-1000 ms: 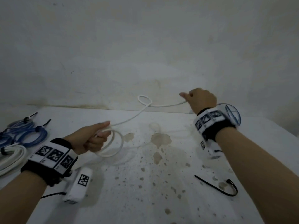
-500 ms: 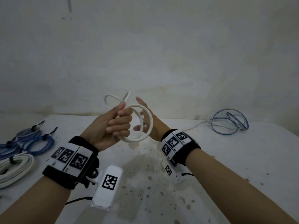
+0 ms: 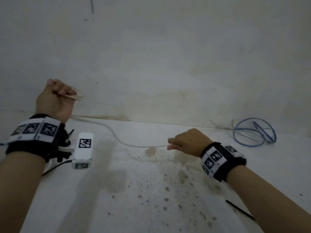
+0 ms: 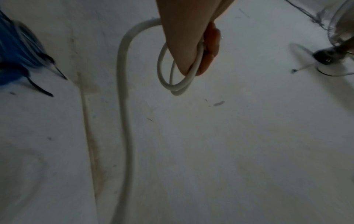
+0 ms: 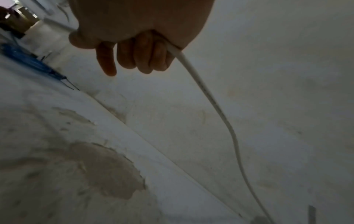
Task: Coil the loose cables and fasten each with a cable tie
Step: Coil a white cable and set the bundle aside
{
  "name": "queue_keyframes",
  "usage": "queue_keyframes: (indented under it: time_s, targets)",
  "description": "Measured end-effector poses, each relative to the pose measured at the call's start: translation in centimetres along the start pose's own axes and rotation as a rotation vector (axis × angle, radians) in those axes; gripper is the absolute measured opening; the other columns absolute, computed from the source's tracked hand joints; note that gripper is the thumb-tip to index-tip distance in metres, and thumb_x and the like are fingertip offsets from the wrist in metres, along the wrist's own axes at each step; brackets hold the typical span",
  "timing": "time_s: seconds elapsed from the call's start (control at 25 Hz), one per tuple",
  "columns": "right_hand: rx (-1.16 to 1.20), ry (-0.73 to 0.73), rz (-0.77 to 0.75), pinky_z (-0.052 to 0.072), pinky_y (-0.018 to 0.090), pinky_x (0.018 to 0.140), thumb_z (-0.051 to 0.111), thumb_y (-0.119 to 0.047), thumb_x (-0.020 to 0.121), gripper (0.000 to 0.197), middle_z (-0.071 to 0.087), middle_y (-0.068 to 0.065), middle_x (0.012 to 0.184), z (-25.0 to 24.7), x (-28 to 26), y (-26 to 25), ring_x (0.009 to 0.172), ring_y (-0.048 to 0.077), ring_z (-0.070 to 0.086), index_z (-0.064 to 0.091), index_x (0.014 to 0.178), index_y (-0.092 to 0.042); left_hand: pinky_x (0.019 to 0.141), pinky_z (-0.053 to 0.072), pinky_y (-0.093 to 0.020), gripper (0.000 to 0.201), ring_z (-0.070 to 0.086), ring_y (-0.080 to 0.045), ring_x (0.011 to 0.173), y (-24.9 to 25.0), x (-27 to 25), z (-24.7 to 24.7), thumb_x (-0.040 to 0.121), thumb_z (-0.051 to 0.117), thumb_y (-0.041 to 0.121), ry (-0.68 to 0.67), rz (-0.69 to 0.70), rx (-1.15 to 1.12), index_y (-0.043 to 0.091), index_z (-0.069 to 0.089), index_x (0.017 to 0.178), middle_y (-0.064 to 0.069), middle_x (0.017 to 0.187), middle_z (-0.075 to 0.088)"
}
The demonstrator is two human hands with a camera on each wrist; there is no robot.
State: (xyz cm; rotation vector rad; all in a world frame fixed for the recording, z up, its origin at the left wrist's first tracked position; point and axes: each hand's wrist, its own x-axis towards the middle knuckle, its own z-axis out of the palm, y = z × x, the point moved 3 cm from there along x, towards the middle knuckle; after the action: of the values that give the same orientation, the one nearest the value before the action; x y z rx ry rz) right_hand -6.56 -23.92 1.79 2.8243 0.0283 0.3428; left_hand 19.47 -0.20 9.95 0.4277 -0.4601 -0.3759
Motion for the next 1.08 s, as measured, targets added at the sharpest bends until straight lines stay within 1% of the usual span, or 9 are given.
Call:
queue_keyframes:
  time_s: [0.08, 0.24, 0.36, 0.48, 0.6, 0.72, 0.84, 0.96, 1.08]
  targets:
    - [-0.079, 0.001, -0.035, 0.019, 0.02, 0.044, 0.013, -0.057, 0.091, 0.054, 0.05, -0.006, 0.06, 0.0, -0.9, 0.4, 0.048, 0.017, 0.053, 0.054, 0.076, -0.023, 0.046, 0.04, -0.011, 0.053, 0.037, -0.001, 0.036, 0.8, 0.3, -1.5, 0.095, 0.033, 0.02, 0.011, -0.003, 0.15, 0.022, 0.05, 0.046, 0.01, 0.04, 0.041]
    - [-0.031, 0.372, -0.143, 0.032, 0.02, 0.043, 0.036, -0.035, 0.09, 0.031, 0.057, -0.004, 0.062, -4.0, -1.3, 0.4, 0.045, 0.013, 0.052, 0.065, 0.091, -0.022, 0.034, 0.024, -0.011, 0.038, 0.03, 0.0, 0.027, -2.8, -1.5, -2.1, 0.094, 0.025, 0.005, 0.064, -0.147, 0.809, 0.02, 0.035, 0.06, 0.008, 0.031, 0.035]
    - [0.118, 0.59, -0.056, 0.042, 0.028, 0.04, 0.038, -0.029, 0.093, 0.018, 0.059, 0.003, 0.066, -8.3, -1.5, 0.0, 0.051, 0.021, 0.053, 0.054, 0.099, -0.022, 0.028, 0.02, -0.009, 0.038, 0.029, 0.0, 0.023, -6.9, -4.2, -2.7, 0.101, 0.024, 0.012, -0.039, -0.355, 1.028, 0.015, 0.035, 0.064, 0.003, 0.028, 0.035]
    - [0.135, 0.658, 0.046, 0.046, 0.033, 0.045, 0.036, -0.037, 0.095, 0.033, 0.061, 0.002, 0.069, -10.3, -1.7, -0.2, 0.058, 0.021, 0.056, 0.063, 0.095, -0.016, 0.031, 0.025, -0.011, 0.046, 0.032, -0.003, 0.028, -10.7, -8.7, -1.8, 0.101, 0.02, 0.033, -0.23, -0.617, 1.075, 0.011, 0.041, 0.067, 0.004, 0.034, 0.037]
    - [0.162, 0.586, 0.13, 0.043, 0.029, 0.05, 0.037, -0.04, 0.095, 0.034, 0.065, -0.003, 0.076, -9.9, -0.9, -0.8, 0.064, 0.016, 0.059, 0.065, 0.095, -0.021, 0.038, 0.03, -0.016, 0.082, 0.035, -0.009, 0.037, -13.7, -13.4, 1.9, 0.076, 0.004, 0.079, -0.463, -0.914, 0.906, 0.01, 0.048, 0.068, 0.003, 0.045, 0.039]
    - [0.162, 0.538, 0.345, 0.032, 0.023, 0.049, 0.04, -0.041, 0.096, 0.03, 0.064, -0.004, 0.075, -9.1, -0.5, 0.3, 0.062, 0.016, 0.055, 0.063, 0.094, -0.023, 0.041, 0.031, -0.018, 0.087, 0.033, -0.009, 0.039, -15.2, -16.5, 4.8, 0.051, 0.02, 0.091, -0.622, -1.044, 0.586, 0.013, 0.056, 0.064, 0.003, 0.049, 0.039]
    - [0.16, 0.491, 0.612, 0.032, 0.029, 0.053, 0.036, -0.043, 0.097, 0.032, 0.061, -0.002, 0.075, -8.7, -1.6, 2.9, 0.064, 0.017, 0.049, 0.06, 0.096, -0.022, 0.041, 0.021, -0.018, 0.072, 0.027, -0.006, 0.035, -14.2, -17.8, 5.6, 0.065, 0.027, 0.082, -0.608, -0.946, 0.471, 0.015, 0.053, 0.062, 0.007, 0.047, 0.034]
    - [0.164, 0.402, 0.683, 0.035, 0.027, 0.058, 0.034, -0.046, 0.096, 0.035, 0.055, -0.004, 0.067, -7.3, -2.7, 3.9, 0.063, 0.021, 0.052, 0.06, 0.094, -0.024, 0.042, 0.022, -0.018, 0.044, 0.025, -0.003, 0.035, -12.5, -17.9, 6.3, 0.076, 0.059, 0.058, -0.669, -0.887, 0.285, 0.017, 0.053, 0.065, 0.01, 0.048, 0.03]
    - [0.208, 0.273, 0.703, 0.033, 0.026, 0.054, 0.033, -0.048, 0.096, 0.037, 0.042, -0.009, 0.055, -4.9, -2.7, 3.4, 0.059, 0.019, 0.048, 0.06, 0.089, -0.024, 0.051, 0.031, -0.023, 0.035, 0.03, -0.011, 0.047, -11.3, -16.2, 7.3, 0.098, 0.035, 0.034, -0.744, -0.863, -0.184, 0.007, 0.054, 0.084, 0.002, 0.061, 0.032]
